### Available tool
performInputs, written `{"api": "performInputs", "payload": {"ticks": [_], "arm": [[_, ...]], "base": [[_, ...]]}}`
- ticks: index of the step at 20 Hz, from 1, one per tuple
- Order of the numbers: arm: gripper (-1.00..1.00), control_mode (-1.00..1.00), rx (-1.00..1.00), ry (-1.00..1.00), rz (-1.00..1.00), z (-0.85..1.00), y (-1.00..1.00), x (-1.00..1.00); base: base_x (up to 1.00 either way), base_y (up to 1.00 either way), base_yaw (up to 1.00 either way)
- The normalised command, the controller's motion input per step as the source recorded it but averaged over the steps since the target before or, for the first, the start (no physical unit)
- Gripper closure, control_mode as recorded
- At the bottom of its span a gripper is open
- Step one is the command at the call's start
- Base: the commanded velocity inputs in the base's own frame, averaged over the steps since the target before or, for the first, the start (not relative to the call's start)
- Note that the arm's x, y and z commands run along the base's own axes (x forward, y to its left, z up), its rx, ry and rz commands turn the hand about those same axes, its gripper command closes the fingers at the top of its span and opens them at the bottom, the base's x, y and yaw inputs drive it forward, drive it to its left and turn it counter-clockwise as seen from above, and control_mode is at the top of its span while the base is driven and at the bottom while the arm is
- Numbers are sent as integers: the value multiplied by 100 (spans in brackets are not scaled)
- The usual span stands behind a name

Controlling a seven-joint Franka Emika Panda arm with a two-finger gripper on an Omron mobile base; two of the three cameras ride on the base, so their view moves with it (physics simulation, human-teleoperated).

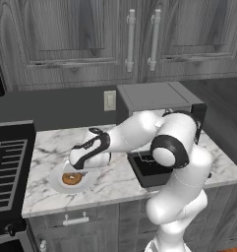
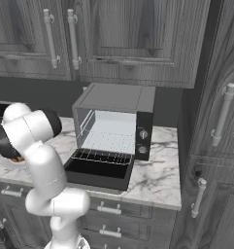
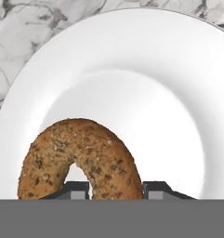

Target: Pick up the bagel from the plate, place it on the toaster oven rack, close the door, and set the timer.

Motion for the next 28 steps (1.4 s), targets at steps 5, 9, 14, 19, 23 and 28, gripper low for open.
{"api": "performInputs", "payload": {"ticks": [5,9,14,19,23,28], "arm": [[100,-100,1,-24,0,60,0,-52],[100,-100,0,-19,0,95,0,-21],[100,-100,0,-6,0,100,-17,-16],[100,-100,0,0,0,99,-42,-8],[100,-100,-1,0,0,71,-78,-5],[100,-100,-9,0,0,33,-98,0]], "base": [[0,0,0],[0,0,0],[0,0,0],[0,0,0],[0,0,0],[0,0,0]]}}
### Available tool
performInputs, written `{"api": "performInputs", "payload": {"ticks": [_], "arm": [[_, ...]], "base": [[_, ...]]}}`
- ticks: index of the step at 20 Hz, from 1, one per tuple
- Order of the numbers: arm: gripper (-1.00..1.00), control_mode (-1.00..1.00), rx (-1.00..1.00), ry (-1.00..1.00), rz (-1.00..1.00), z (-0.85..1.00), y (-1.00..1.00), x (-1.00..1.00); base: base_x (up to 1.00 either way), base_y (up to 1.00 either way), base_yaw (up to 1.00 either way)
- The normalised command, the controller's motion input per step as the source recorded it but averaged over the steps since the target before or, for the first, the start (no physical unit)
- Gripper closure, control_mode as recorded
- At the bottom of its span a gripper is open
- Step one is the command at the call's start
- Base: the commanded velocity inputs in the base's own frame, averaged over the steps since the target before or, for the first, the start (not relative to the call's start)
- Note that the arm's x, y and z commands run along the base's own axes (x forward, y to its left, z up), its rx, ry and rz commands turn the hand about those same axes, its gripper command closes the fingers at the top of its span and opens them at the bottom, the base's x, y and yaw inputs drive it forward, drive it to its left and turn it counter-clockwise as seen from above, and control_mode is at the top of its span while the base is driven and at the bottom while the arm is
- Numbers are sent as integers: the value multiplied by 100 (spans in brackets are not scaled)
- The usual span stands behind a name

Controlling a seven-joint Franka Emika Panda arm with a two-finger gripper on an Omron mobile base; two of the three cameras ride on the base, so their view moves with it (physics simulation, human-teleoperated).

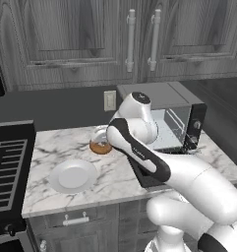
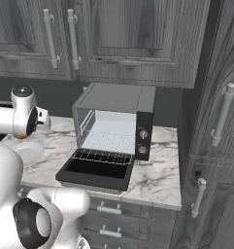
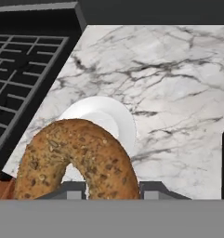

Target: Pick up the bagel from the plate, place it on the toaster oven rack, close the door, and set the timer.

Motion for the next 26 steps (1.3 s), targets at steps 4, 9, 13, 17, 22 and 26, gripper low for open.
{"api": "performInputs", "payload": {"ticks": [4,9,13,17,22,26], "arm": [[100,-100,-11,0,0,3,-100,0],[100,-100,-9,0,0,0,-100,0],[100,-100,-4,0,0,0,-98,1],[100,-100,-2,0,0,0,-90,12],[100,-100,0,0,0,-10,-60,30],[100,-100,0,0,0,-25,-43,28]], "base": [[0,0,0],[0,0,0],[0,0,0],[0,0,0],[0,0,0],[0,0,0]]}}
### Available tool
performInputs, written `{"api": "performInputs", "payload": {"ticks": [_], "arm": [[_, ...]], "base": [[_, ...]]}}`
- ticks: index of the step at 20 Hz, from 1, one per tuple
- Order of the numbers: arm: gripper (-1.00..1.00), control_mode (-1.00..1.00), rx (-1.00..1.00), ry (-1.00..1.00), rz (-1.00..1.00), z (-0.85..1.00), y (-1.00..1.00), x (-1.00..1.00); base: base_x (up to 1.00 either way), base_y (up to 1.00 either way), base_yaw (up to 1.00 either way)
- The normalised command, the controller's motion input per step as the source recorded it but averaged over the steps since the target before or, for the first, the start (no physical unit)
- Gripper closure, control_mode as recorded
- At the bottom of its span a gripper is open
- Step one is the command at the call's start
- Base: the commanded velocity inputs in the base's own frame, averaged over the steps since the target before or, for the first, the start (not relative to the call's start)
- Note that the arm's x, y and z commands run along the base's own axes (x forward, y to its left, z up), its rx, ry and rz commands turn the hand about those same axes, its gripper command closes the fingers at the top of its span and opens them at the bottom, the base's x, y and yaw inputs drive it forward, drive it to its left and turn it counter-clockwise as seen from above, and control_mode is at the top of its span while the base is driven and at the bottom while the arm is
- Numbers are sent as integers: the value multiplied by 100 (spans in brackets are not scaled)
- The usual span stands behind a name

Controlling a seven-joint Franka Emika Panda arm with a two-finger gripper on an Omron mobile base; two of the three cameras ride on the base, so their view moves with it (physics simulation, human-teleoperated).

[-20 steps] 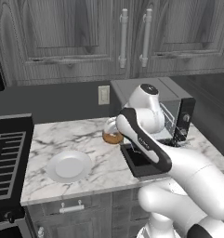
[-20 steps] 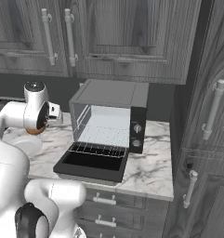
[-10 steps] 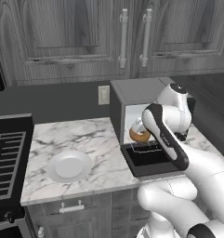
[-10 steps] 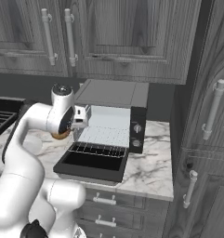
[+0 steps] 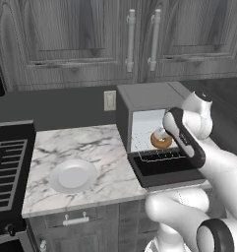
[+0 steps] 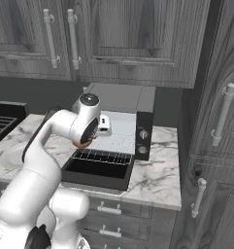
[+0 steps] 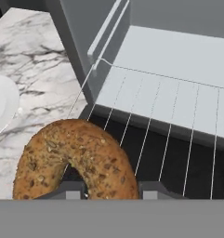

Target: Pick up the bagel from the plate, place it on the toaster oven rack, close the door, and set the timer.

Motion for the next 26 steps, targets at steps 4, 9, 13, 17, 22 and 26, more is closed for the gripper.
{"api": "performInputs", "payload": {"ticks": [4,9,13,17,22,26], "arm": [[100,-100,0,6,0,-36,-28,28],[100,-100,0,8,0,-29,-16,34],[100,-100,0,8,0,-23,-9,41],[100,-100,0,7,0,-23,-13,36],[100,-100,0,5,0,-20,-16,21],[100,-100,0,2,0,-18,-9,12]], "base": [[0,0,0],[0,0,0],[0,0,0],[0,0,0],[0,0,0],[0,0,0]]}}
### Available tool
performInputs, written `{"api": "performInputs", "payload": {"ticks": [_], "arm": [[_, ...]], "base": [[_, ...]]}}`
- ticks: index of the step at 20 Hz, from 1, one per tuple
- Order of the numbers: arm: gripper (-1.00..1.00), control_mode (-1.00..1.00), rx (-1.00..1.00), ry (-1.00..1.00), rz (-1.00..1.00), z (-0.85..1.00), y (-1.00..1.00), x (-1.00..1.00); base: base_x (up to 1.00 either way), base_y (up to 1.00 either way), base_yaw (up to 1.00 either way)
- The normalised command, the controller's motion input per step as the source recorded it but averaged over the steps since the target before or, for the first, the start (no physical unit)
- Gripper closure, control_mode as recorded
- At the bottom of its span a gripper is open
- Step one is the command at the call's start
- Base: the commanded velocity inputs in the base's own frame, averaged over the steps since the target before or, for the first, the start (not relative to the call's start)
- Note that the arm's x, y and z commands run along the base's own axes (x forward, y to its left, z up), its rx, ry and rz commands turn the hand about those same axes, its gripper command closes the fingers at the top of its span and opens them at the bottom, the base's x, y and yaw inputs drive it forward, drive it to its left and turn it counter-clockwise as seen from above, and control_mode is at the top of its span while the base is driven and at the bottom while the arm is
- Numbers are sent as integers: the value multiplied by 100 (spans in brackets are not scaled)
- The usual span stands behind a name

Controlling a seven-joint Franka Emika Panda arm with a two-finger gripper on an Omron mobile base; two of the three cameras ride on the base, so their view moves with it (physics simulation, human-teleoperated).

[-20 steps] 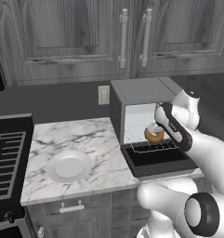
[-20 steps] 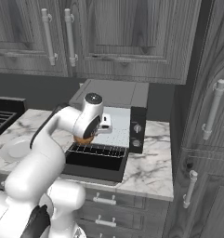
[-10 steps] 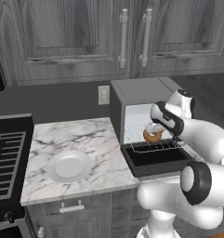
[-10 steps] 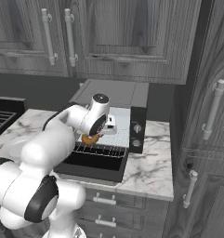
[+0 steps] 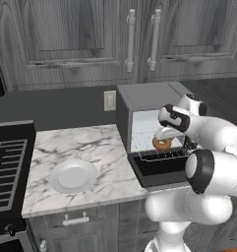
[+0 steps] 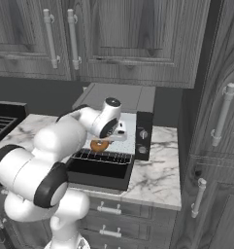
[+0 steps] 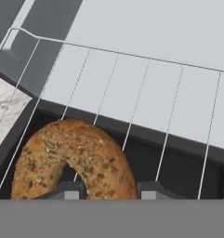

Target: Pick up the bagel from the plate, place it on the toaster oven rack, close the door, and set the timer.

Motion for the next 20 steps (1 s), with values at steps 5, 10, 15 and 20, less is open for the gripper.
{"api": "performInputs", "payload": {"ticks": [5,10,15,20], "arm": [[-100,-100,0,0,0,-6,0,1],[-100,-100,0,-10,0,12,0,-23],[-100,-100,-1,-26,-3,45,0,-65],[-100,-100,-3,-17,-6,37,0,-99]], "base": [[0,0,0],[0,0,0],[0,0,0],[0,0,0]]}}
